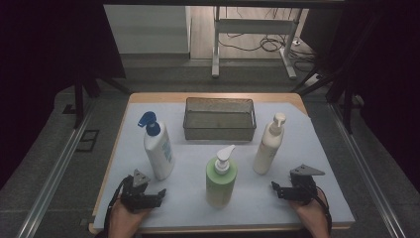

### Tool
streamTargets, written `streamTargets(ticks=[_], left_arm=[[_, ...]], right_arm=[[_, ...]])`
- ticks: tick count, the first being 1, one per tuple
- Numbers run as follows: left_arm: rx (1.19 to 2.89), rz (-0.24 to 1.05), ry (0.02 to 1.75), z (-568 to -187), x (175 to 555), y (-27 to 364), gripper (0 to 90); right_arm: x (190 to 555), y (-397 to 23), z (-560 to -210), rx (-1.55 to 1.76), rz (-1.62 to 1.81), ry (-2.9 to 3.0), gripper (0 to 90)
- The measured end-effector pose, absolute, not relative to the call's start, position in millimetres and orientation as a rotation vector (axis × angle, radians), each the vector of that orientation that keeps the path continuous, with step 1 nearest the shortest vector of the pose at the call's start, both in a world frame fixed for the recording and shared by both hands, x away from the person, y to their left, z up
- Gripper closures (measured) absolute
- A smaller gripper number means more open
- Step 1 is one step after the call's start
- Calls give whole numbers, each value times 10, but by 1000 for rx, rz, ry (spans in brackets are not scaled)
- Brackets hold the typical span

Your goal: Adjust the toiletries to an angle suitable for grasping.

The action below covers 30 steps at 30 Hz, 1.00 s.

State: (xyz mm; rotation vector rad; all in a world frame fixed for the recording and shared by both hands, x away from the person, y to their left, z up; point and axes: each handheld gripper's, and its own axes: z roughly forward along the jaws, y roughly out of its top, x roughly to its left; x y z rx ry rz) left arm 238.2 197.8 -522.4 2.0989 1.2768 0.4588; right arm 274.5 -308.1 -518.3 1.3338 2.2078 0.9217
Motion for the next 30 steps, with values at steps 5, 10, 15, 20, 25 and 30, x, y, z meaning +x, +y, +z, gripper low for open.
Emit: streamTargets(ticks=[5, 10, 15, 20, 25, 30], left_arm=[[2098, 459, 1277, -5225, 2383, 1979, 122], [2097, 456, 1273, -5224, 2389, 1980, 122], [2098, 456, 1272, -5224, 2389, 1980, 122], [2098, 456, 1271, -5225, 2390, 1981, 122], [2098, 455, 1270, -5225, 2391, 1982, 122], [2099, 455, 1268, -5225, 2392, 1983, 122]], right_arm=[[2745, -3077, -5185, 1324, 923, 2223, 133], [2746, -3075, -5186, 1324, 921, 2223, 132], [2749, -3070, -5184, 1322, 913, 2223, 130], [2751, -3068, -5182, 1323, 912, 2224, 132], [2751, -3066, -5180, 1330, 914, 2222, 137], [2739, -3056, -5148, 1334, 903, 2226, 253]])
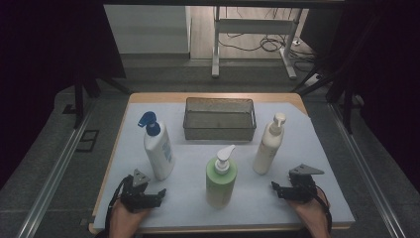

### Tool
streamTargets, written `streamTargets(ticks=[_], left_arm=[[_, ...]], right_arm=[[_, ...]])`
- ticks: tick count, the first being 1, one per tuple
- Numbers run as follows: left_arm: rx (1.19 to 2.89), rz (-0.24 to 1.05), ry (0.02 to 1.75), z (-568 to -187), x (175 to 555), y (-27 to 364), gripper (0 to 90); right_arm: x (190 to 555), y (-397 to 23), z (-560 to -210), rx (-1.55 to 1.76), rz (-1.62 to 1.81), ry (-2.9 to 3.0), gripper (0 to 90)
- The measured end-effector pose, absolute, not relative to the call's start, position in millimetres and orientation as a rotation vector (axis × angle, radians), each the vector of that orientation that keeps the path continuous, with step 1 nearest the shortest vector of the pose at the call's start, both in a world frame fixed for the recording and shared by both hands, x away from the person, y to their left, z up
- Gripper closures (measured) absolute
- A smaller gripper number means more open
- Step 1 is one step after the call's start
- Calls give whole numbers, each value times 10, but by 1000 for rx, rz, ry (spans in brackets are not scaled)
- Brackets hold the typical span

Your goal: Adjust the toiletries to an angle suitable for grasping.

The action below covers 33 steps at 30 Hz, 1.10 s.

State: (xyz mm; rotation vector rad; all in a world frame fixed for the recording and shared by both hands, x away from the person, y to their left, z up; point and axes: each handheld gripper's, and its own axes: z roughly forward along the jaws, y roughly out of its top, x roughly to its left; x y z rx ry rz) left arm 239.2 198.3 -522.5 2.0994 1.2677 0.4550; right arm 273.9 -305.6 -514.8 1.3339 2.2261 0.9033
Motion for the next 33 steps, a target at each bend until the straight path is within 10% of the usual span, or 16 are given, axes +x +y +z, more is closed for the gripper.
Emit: streamTargets(ticks=[15, 33], left_arm=[[2101, 454, 1265, -5225, 2393, 1985, 122], [2100, 455, 1264, -5226, 2393, 1985, 123]], right_arm=[[2688, -3103, -5031, 1266, 1004, 2275, 615], [2746, -3000, -4938, 1224, 1101, 2306, 797]])
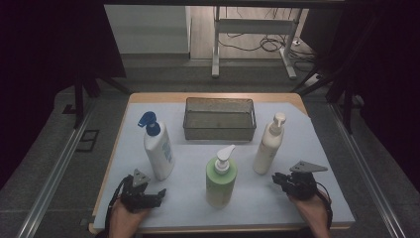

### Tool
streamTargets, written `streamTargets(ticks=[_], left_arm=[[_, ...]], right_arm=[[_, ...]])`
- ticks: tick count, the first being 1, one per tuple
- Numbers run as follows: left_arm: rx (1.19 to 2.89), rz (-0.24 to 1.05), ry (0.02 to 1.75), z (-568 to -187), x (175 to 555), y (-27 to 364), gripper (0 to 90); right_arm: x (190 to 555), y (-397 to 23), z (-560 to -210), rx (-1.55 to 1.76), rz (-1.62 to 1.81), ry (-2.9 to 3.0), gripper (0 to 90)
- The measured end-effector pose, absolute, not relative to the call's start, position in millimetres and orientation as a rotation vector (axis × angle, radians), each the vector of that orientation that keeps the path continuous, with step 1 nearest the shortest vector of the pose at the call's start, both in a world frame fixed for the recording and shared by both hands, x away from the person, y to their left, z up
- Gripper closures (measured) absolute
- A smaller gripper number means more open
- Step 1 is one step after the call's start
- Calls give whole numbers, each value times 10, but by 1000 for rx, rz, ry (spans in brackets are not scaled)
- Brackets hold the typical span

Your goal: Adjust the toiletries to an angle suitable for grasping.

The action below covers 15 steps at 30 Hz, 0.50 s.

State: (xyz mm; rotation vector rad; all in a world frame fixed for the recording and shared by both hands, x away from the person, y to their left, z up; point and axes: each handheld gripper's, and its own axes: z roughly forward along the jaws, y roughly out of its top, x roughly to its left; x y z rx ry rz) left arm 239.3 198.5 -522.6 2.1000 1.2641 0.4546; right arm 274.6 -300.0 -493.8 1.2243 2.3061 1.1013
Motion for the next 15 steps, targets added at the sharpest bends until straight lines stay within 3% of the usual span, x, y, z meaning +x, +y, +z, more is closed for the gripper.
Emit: streamTargets(ticks=[6, 15], left_arm=[[2100, 454, 1264, -5226, 2392, 1986, 123], [2100, 454, 1264, -5226, 2392, 1986, 123]], right_arm=[[2828, -2998, -4911, 1252, 1121, 2296, 888], [3044, -3107, -4913, 1319, 1130, 2271, 893]])
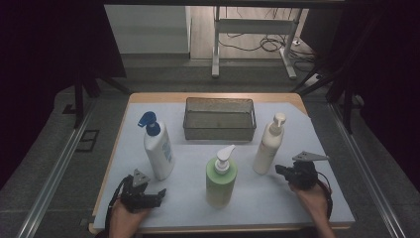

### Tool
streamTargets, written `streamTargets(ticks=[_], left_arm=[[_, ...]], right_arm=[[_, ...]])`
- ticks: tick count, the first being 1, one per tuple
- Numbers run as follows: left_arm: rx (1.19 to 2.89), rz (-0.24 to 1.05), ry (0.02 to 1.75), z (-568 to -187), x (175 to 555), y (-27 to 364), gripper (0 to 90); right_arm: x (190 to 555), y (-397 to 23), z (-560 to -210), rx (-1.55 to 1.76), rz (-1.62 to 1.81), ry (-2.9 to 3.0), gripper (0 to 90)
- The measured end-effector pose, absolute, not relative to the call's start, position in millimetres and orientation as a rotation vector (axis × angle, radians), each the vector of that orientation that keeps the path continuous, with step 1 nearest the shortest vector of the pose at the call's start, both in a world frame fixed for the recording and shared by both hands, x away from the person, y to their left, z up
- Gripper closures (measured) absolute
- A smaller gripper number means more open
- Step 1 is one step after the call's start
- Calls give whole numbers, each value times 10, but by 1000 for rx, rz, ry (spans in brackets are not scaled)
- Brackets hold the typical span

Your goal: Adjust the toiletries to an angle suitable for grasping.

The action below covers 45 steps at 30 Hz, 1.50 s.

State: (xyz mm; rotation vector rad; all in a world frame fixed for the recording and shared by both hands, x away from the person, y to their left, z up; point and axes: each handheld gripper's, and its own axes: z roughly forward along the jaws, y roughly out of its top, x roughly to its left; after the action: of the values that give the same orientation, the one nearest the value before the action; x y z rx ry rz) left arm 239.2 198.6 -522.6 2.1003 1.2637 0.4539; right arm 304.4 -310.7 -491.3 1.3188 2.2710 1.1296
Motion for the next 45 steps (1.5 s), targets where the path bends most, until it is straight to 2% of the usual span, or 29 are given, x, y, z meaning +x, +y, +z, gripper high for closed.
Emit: streamTargets(ticks=[12, 18, 45], left_arm=[[2099, 454, 1264, -5227, 2392, 1987, 123], [2099, 453, 1264, -5227, 2393, 1987, 123], [2097, 453, 1265, -5228, 2394, 1986, 123]], right_arm=[[3334, -3139, -4973, 1358, 1071, 2240, 845], [3491, -3136, -5007, 1390, 1075, 2218, 890], [3744, -2964, -5072, 1405, 1074, 2233, 894]])
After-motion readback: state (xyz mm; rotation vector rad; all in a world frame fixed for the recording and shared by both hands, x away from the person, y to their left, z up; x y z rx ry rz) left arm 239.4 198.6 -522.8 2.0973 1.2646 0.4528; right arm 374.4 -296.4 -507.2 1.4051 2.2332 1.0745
